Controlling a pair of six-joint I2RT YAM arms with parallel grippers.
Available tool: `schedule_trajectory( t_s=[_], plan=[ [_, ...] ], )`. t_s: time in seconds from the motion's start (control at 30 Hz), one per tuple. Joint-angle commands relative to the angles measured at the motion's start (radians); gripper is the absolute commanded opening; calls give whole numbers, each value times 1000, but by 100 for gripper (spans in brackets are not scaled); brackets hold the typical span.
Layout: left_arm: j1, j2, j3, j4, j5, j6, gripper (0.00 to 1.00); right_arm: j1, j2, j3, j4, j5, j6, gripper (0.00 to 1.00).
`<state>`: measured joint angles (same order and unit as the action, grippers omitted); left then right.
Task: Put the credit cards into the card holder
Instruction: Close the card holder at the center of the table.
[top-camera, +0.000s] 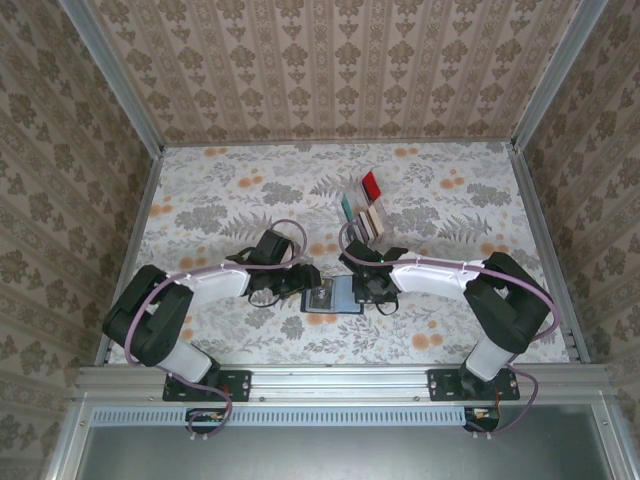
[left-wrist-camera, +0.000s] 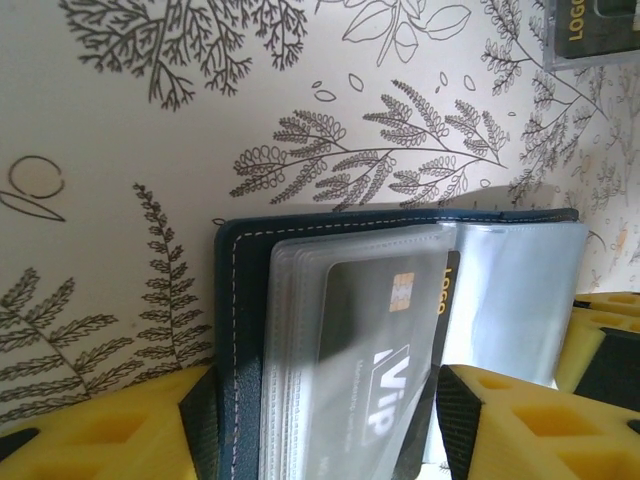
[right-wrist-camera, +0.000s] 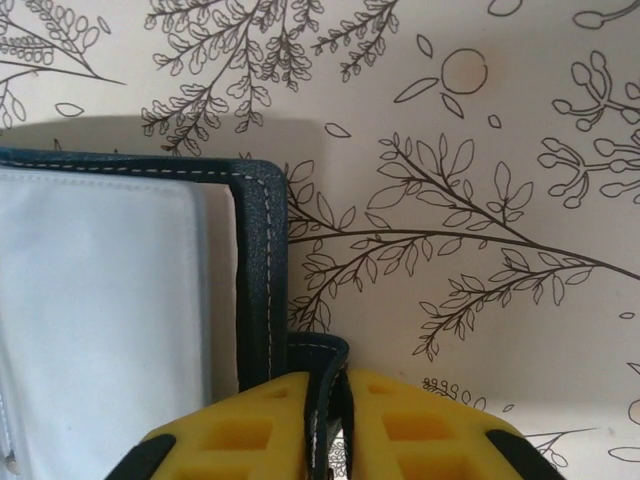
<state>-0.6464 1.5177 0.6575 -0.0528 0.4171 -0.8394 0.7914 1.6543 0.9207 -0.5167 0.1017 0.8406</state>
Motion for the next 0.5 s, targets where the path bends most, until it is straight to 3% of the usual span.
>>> schedule_trajectory(
  t_s=[0.0,0.47],
  plan=[
    [-10,-19,17,66,71,-40,59,1,10,-18,48,-43,13,16],
    [-62,-65,22,181,94,-128,52,-4,5,-67,152,-75,63,16]
  ],
)
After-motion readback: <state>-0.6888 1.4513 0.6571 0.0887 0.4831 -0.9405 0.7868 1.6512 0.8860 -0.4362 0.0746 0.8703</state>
